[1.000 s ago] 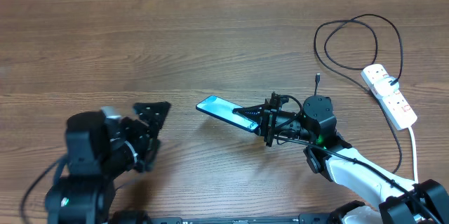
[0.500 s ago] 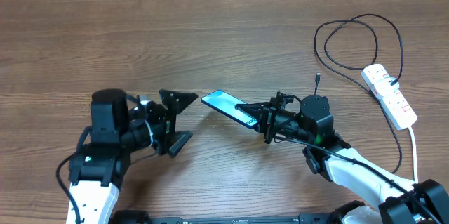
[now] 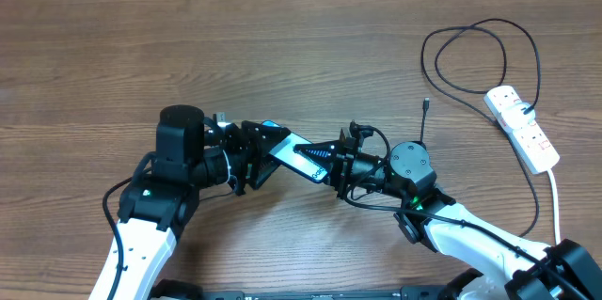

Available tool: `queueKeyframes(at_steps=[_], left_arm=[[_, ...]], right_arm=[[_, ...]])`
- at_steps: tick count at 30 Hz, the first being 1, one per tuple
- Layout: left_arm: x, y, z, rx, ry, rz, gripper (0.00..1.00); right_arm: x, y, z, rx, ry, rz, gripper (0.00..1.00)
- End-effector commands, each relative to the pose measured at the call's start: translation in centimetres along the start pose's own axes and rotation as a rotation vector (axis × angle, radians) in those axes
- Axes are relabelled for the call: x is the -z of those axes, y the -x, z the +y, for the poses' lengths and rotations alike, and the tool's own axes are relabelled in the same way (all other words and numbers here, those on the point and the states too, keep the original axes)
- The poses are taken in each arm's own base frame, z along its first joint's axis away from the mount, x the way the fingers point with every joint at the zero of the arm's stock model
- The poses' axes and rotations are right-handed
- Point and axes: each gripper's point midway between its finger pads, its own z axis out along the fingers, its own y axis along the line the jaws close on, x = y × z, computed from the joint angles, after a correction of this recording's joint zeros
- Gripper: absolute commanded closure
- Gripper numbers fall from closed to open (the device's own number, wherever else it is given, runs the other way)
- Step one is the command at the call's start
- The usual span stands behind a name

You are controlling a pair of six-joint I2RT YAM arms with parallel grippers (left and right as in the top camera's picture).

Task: Plug charger to phone and switch on socket
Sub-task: 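Regrasp the phone's bottom end with the left gripper from the right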

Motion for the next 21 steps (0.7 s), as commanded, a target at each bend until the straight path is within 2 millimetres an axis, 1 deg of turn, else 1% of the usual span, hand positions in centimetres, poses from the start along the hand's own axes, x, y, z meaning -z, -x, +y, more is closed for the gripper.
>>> queueKeyframes(at_steps=[1, 4, 7, 11, 13, 16, 21], left_arm=[[-0.34, 0.36, 0.27, 0.009, 0.012, -0.01, 0.58], [-0.35, 0.76, 0.34, 0.009, 0.015, -0.033, 0.61], [-0.35, 0.99, 0.34, 0.009, 0.016, -0.046, 0.69], [-0.39, 1.08, 0.14, 0.0, 0.01, -0.054, 0.74], [-0.43, 1.21, 0.14, -0.003, 0.011, -0.065, 0.75], [-0.56, 1.25, 0.22, -0.009, 0.016, -0.076, 0.75], [-0.83, 1.02, 0.34, -0.02, 0.025, -0.081, 0.75]], right_arm=[[-0.22, -0.52, 1.25, 0.019, 0.035, 0.009, 0.96], [-0.22, -0.52, 1.25, 0.019, 0.035, 0.01, 0.96], [-0.23, -0.54, 1.24, 0.019, 0.035, 0.01, 0.96], [-0.23, -0.39, 1.14, 0.015, 0.031, 0.003, 0.96], [-0.23, -0.02, 0.91, 0.004, 0.025, -0.015, 0.96], [-0.24, 0.03, 0.83, 0.001, 0.022, -0.017, 0.96], [-0.71, -0.69, 0.43, -0.016, 0.016, -0.008, 0.96]])
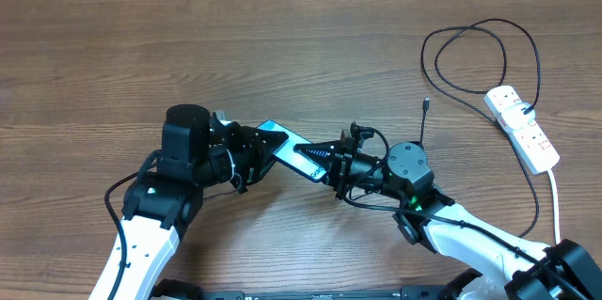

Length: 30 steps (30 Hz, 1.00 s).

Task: Plug charger to phone and switch on socket
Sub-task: 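Regrasp the phone's bottom end with the left gripper from the right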

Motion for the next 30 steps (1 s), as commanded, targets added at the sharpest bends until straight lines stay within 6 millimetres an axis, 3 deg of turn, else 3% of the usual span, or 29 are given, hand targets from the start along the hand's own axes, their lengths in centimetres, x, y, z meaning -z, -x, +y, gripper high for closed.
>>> queueKeyframes(at_steps=[1, 14, 20, 30], left_arm=[[-0.4, 0.2, 0.2, -0.003, 0.012, -0.022, 0.75], [-0.4, 0.2, 0.2, -0.006, 0.015, -0.027, 0.86], [-0.4, 0.3, 0.3, -0.006, 0.016, -0.037, 0.96], [-0.4, 0.4, 0.3, -0.006, 0.016, -0.044, 0.96]], right_arm=[[-0.6, -1.4, 0.7, -0.002, 0.022, 0.026, 0.96], [-0.8, -2.6, 1.6, 0.035, 0.063, 0.062, 0.96], [-0.9, -2.8, 1.6, 0.037, 0.062, 0.068, 0.96], [-0.9, -2.3, 0.8, 0.015, 0.033, 0.051, 0.93]])
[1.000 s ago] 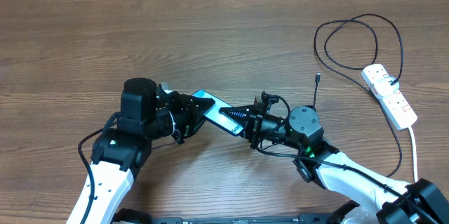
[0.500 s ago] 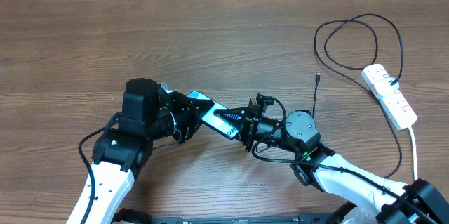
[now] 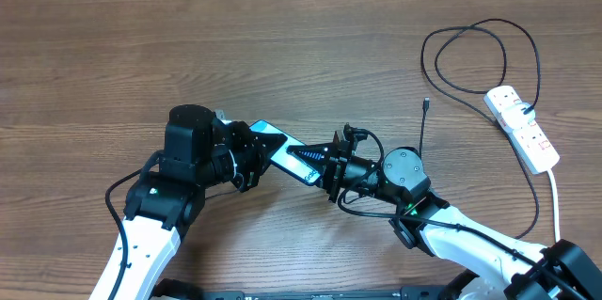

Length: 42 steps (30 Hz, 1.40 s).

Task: Plug charger to phone and switch on socket
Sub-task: 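Regrasp the phone's bottom end with the left gripper from the right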

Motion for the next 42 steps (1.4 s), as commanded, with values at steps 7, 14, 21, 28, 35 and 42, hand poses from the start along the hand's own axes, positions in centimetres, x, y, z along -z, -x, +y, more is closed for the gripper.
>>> queueKeyframes(at_steps=[7, 14, 21, 28, 35, 42], left_arm=[[-0.2, 0.3, 0.3, -0.022, 0.012, -0.017, 0.96], [-0.2, 0.4, 0.3, -0.042, 0.014, -0.024, 0.96], [-0.4, 0.3, 0.6, -0.082, 0.027, -0.012, 0.96], [-2.1, 0.4, 1.7, -0.071, 0.063, 0.066, 0.96], [-4.1, -1.1, -0.8, -0.179, -0.075, 0.281, 0.96], [-4.5, -2.3, -1.9, -0.23, -0.146, 0.408, 0.96]], right_arm=[[-0.3, -0.2, -0.7, -0.019, -0.044, 0.007, 0.83], [-0.2, -0.2, -0.8, -0.018, -0.049, 0.004, 0.72], [-0.2, 0.0, -1.1, 0.088, -0.058, 0.002, 0.48], [0.2, 1.9, -3.8, 0.25, -0.169, -0.065, 0.27], [1.2, 4.0, -7.1, 0.331, -0.316, -0.134, 0.07], [1.8, 4.7, -8.5, 0.456, -0.387, -0.137, 0.0]])
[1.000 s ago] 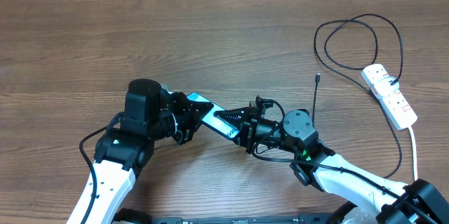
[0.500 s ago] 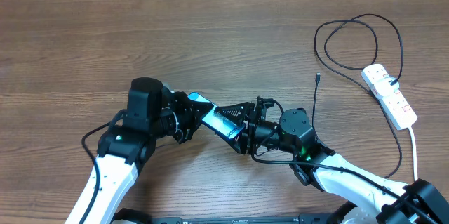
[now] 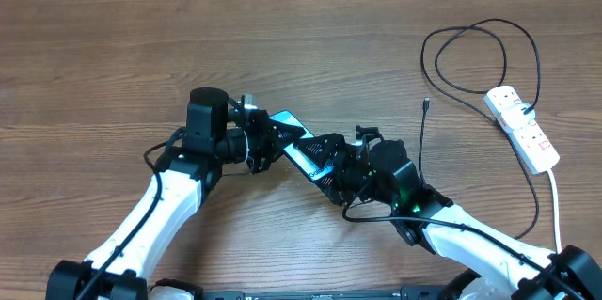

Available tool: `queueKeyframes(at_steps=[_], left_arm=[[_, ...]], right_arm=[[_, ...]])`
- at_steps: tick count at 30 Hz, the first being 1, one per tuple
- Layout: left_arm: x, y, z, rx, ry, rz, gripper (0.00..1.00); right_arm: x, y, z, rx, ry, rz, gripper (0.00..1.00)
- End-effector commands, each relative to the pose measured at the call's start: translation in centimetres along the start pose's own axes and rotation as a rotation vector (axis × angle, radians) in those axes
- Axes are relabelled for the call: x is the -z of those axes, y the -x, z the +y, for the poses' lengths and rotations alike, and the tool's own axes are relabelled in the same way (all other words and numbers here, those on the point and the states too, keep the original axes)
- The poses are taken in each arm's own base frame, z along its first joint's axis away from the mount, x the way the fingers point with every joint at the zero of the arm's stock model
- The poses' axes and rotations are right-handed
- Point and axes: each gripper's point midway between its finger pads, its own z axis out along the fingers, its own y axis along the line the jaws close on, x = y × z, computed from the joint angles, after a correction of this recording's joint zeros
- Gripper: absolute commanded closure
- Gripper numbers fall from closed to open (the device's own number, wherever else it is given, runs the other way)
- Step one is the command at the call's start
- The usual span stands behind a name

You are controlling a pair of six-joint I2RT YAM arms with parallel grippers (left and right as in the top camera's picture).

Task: Plug charger to phone and switch on socket
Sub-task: 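Regrasp the phone's bottom end with the left gripper from the right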

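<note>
The phone (image 3: 303, 150), dark with a light blue edge, is held off the table slantwise between both grippers in the overhead view. My left gripper (image 3: 270, 135) is shut on its upper left end. My right gripper (image 3: 329, 166) grips its lower right end, and the fingers hide that end. The black charger cable (image 3: 475, 27) loops across the table at the right. Its free plug tip (image 3: 425, 104) lies on the wood, apart from the phone. The cable runs to the white socket strip (image 3: 523, 129) at the far right.
A white lead (image 3: 555, 201) leaves the socket strip toward the front edge. My right arm (image 3: 470, 239) comes in from the front right and my left arm (image 3: 155, 215) from the front left. Bare wooden table (image 3: 188, 27) lies behind the grippers.
My left wrist has shifted right and farther back, with its arm stretched further. The phone and both grippers now sit a little more to the right. The right wrist has turned. Cable and socket strip are unmoved.
At the oldest moment both grippers held the phone between them at the table's middle. Over the following moments the pair drifted slightly left and back with the phone. Now they stand further right, the phone still between them, the plug tip still on the table.
</note>
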Motion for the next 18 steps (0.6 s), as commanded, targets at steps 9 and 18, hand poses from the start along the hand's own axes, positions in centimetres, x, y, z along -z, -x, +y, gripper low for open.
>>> queueKeyframes(at_steps=[9, 18], left_arm=[[1.2, -5.3, -4.1, -0.123, -0.154, 0.305, 0.96], [1.9, -6.8, -4.4, -0.13, -0.181, 0.399, 0.96]], right_arm=[[0.0, -1.6, -4.5, 0.241, -0.155, 0.082, 0.0], [0.4, 1.8, -5.0, 0.412, -0.2, -0.056, 0.0]])
